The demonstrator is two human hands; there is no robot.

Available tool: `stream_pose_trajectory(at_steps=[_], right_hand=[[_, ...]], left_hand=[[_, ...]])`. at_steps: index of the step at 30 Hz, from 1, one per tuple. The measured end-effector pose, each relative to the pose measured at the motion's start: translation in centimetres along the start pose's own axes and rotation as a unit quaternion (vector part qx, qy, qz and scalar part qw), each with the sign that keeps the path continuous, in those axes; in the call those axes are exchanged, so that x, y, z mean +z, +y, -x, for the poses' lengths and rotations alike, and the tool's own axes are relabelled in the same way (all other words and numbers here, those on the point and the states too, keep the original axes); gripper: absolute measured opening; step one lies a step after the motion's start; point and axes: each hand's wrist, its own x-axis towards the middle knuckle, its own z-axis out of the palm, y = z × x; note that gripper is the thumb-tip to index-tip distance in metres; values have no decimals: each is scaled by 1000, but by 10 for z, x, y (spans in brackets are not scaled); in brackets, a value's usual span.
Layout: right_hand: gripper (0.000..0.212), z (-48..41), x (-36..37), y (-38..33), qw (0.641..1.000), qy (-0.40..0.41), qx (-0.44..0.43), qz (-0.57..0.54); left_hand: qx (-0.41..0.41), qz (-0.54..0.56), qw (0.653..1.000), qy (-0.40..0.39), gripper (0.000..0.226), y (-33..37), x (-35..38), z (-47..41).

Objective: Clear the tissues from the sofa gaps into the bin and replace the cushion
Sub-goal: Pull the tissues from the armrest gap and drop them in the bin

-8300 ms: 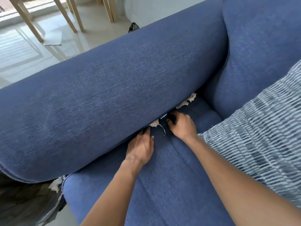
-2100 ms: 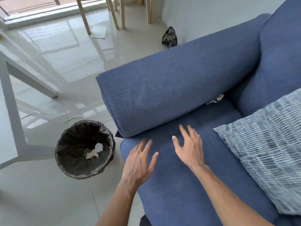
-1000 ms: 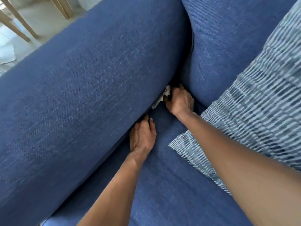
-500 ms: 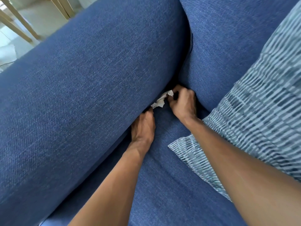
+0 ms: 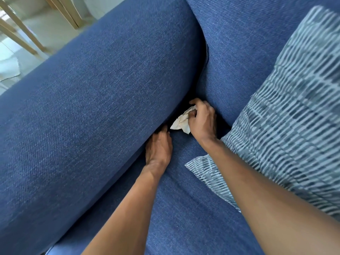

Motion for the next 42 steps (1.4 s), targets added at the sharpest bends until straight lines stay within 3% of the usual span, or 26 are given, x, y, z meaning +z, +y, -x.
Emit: stream_pose_trajectory(at_steps=[7,11,16,22,25,28,30,36,38,42], right_hand=[[28,6,-4,-11,997,-70,28,16],[50,11,-9,-13,994,-105,12,29],[25,24,-19,-19,996,-73,-28,30],[29,59,-17,-40,995,-76,-47,44],[18,95,-12,-56,992,-108,-24,51],[35,134,-4,-62,982,-178,-16,53],[34,156,2,-63,978,-199,-34,53],[10,226,10,-77,981,-190,-44,-12],[9,250,11,-84,977,-197,-41,-64],[11,281,11,-105,984,-137,-94,-57]], left_hand=[[19,-2,998,-57,39,-13,-13,18],[3,-14,997,-80,47,-36,-24,44],[23,-32,995,-94,52,-64,-41,86],[30,-60,994,-88,51,-80,-62,128],[23,-82,992,-90,52,-93,-71,157],[7,-112,987,-113,60,-103,-75,190],[-2,-124,984,-124,73,-111,-76,214],[-14,-139,986,-95,65,-148,-84,267],[-15,-128,987,-92,63,-165,-88,286],[-1,-109,990,-89,63,-193,-89,323]])
